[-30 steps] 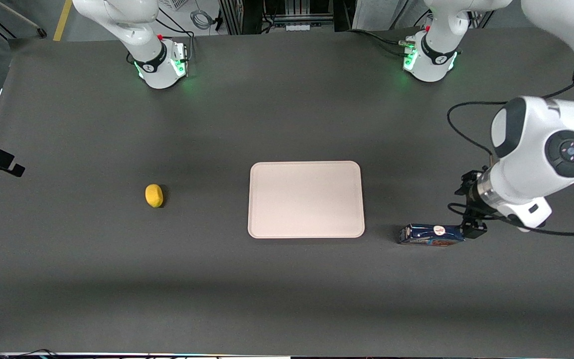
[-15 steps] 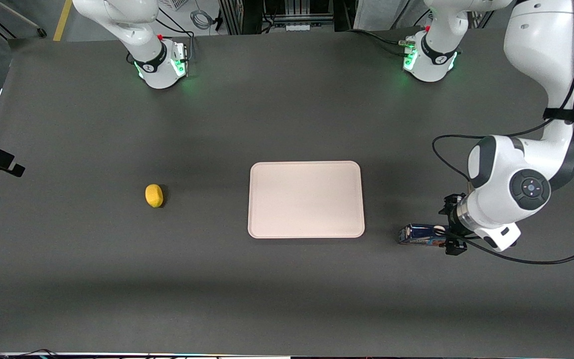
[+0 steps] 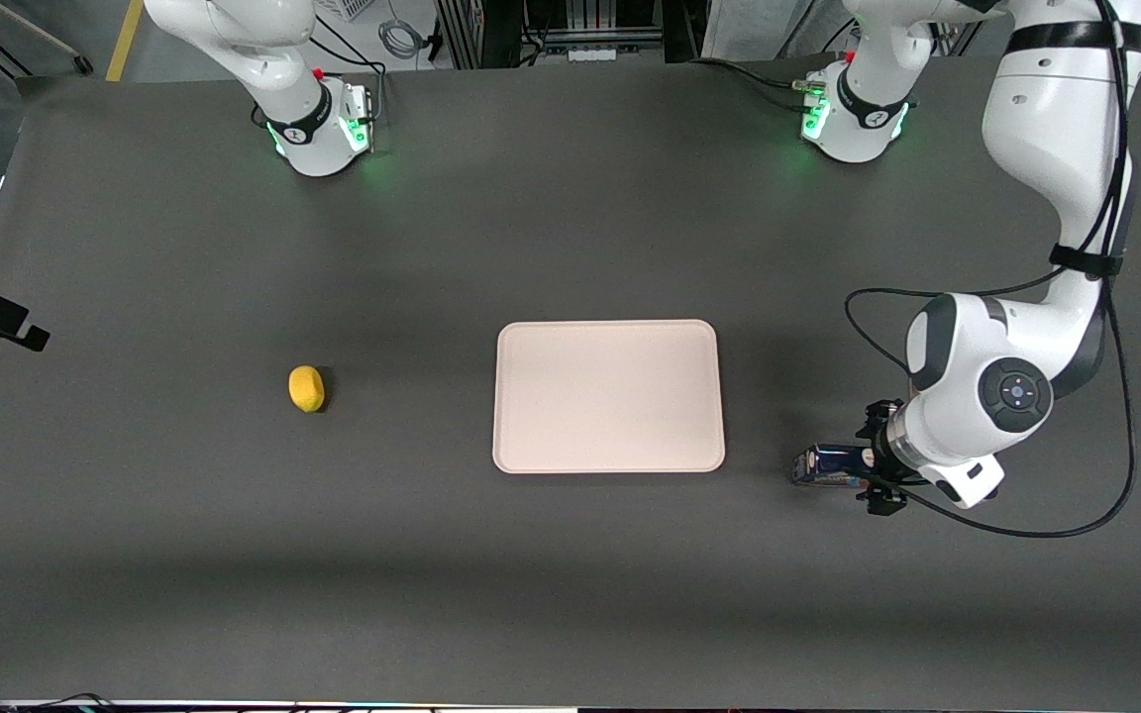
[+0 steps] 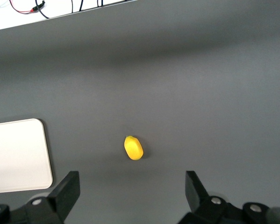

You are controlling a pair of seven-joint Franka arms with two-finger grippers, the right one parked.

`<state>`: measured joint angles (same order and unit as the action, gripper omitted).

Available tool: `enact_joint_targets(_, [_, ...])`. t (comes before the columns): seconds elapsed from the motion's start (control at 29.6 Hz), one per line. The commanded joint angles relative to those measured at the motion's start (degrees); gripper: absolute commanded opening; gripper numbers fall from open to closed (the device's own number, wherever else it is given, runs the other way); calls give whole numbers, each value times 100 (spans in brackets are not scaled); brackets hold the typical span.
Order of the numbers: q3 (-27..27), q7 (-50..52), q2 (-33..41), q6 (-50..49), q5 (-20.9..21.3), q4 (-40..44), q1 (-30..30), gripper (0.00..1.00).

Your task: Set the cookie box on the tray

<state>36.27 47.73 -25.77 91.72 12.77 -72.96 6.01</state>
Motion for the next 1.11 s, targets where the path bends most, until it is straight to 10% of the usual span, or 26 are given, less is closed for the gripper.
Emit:
enact_joint_targets(0.0, [248, -299, -156, 337, 226, -253, -39, 23])
enact_joint_targets(1.08, [91, 96, -930, 2341, 1510, -1976, -74, 23])
